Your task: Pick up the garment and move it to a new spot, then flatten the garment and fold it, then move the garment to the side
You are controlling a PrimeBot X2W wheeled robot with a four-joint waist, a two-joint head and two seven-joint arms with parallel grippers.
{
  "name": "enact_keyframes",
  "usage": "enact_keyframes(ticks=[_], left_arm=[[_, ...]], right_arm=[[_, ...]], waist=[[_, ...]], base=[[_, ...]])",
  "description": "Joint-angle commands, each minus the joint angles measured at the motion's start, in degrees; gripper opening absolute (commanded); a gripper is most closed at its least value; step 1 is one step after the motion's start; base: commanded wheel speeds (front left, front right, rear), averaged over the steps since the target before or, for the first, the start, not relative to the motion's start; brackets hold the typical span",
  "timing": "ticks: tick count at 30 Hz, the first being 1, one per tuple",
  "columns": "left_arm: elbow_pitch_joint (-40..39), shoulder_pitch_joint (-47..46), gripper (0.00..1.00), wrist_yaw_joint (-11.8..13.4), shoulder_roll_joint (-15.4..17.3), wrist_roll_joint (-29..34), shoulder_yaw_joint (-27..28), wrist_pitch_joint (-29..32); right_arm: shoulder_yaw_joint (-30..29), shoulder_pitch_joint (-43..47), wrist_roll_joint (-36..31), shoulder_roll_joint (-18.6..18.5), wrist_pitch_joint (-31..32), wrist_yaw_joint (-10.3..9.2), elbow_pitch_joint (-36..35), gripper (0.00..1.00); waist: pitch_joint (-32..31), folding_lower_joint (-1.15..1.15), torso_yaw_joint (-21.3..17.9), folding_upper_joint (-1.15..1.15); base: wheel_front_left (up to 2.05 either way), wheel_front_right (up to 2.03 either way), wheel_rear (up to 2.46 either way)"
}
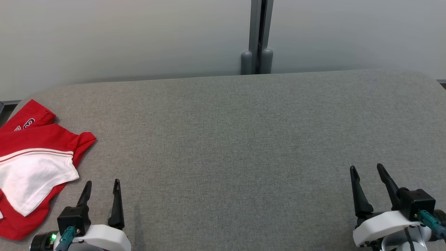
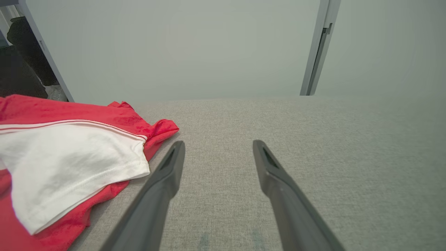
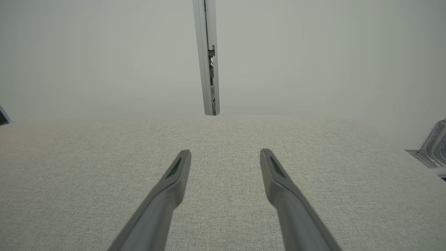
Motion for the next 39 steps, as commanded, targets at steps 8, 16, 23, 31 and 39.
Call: enact_keyframes(ticks=[8, 16, 23, 31, 39], left_arm=[[0.0, -1.6, 1.00, -0.3, 0.1, 0.5, -0.1, -0.2], [0.3, -1.4, 1.00, 0.3, 0.1, -0.6, 0.1, -0.2], [0.9, -0.8, 1.00, 0.3, 0.1, -0.9, 0.9, -0.2], [1.0, 0.2, 1.00, 0.4, 0.1, -0.9, 2.1, -0.2], [1.8, 1.0, 1.00, -0.2, 0.1, -2.2, 3.6, -0.2]], right_arm=[[0.7, -0.5, 0.0, -0.5, -0.6, 0.05, 0.2, 1.00], [2.4, -0.5, -0.1, -0.6, -0.5, 0.04, 0.8, 1.00], [4.3, -0.5, 0.7, -0.9, -0.5, 0.04, 1.3, 1.00], [6.9, -1.1, 1.3, -1.3, -0.5, 0.04, 2.2, 1.00], [8.4, -1.4, 0.8, -0.9, -0.5, 0.03, 2.7, 1.00]], waist=[[0.5, 0.00, 2.6, 0.00], [0.8, 0.00, 9.4, 0.00], [0.7, 0.00, 16.1, 0.00], [0.7, 0.00, 24.5, 0.00], [0.8, 0.00, 29.4, 0.00]], base=[[0.00, 0.00, 0.00], [0.00, 0.00, 0.00], [0.00, 0.00, 0.00], [0.00, 0.00, 0.00], [0.00, 0.00, 0.00]])
